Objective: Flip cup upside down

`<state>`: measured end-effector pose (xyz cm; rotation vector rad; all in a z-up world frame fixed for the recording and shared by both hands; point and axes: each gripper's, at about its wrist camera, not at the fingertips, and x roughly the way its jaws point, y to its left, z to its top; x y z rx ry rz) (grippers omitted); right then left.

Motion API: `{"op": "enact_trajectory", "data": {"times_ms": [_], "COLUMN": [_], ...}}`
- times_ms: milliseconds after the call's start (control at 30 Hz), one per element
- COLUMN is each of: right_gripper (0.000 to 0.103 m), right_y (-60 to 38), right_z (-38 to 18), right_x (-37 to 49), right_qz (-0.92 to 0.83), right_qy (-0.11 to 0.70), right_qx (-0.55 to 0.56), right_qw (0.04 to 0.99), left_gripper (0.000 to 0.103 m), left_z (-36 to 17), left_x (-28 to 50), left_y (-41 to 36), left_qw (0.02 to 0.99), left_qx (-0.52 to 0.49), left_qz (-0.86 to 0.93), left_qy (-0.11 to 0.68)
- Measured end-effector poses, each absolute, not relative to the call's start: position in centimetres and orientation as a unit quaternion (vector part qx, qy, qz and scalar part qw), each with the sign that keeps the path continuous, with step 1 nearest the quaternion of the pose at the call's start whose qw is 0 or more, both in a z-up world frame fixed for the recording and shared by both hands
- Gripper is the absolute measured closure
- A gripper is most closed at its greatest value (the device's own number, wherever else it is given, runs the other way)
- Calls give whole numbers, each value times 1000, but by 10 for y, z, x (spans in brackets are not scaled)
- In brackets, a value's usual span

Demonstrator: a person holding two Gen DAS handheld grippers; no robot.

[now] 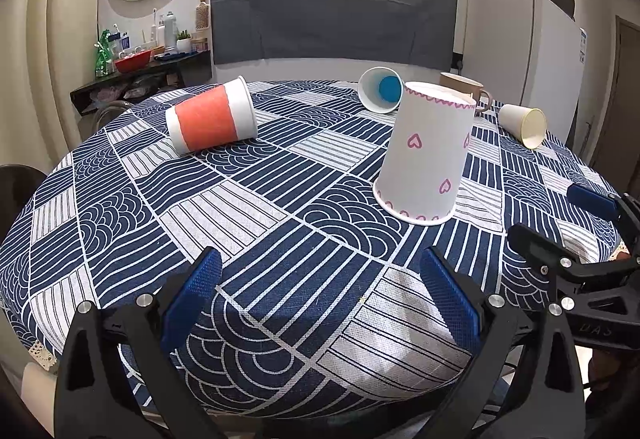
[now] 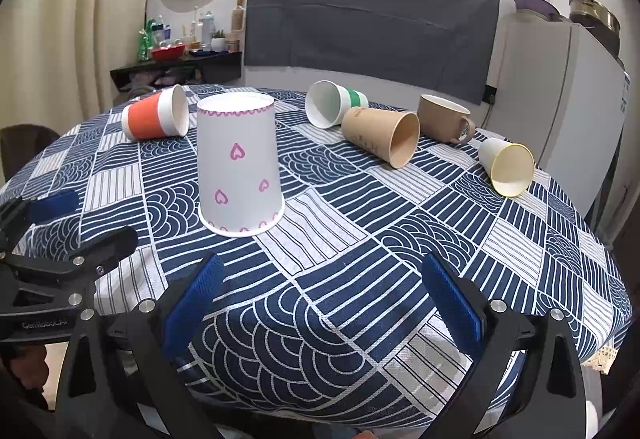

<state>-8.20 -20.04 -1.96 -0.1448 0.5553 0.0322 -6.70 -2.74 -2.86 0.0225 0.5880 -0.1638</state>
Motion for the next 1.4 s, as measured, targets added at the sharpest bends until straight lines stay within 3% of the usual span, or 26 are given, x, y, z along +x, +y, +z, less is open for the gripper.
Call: {"op": "enact_trajectory", "data": {"times_ms": [1400], "right_gripper": [8], "right_y": [-214], "right_z": [-14], "right_x": [-82], "right_qz": [5], "right_qy": [264], "right_qx": [-59], "right_qw": [963], "left_gripper": [6], "left_z": [-26], "left_x": [-63], "left_y": [-22], "left_qw": [958], "left_qx": [13], "left_qz": [-44], "left_qy": [284]}}
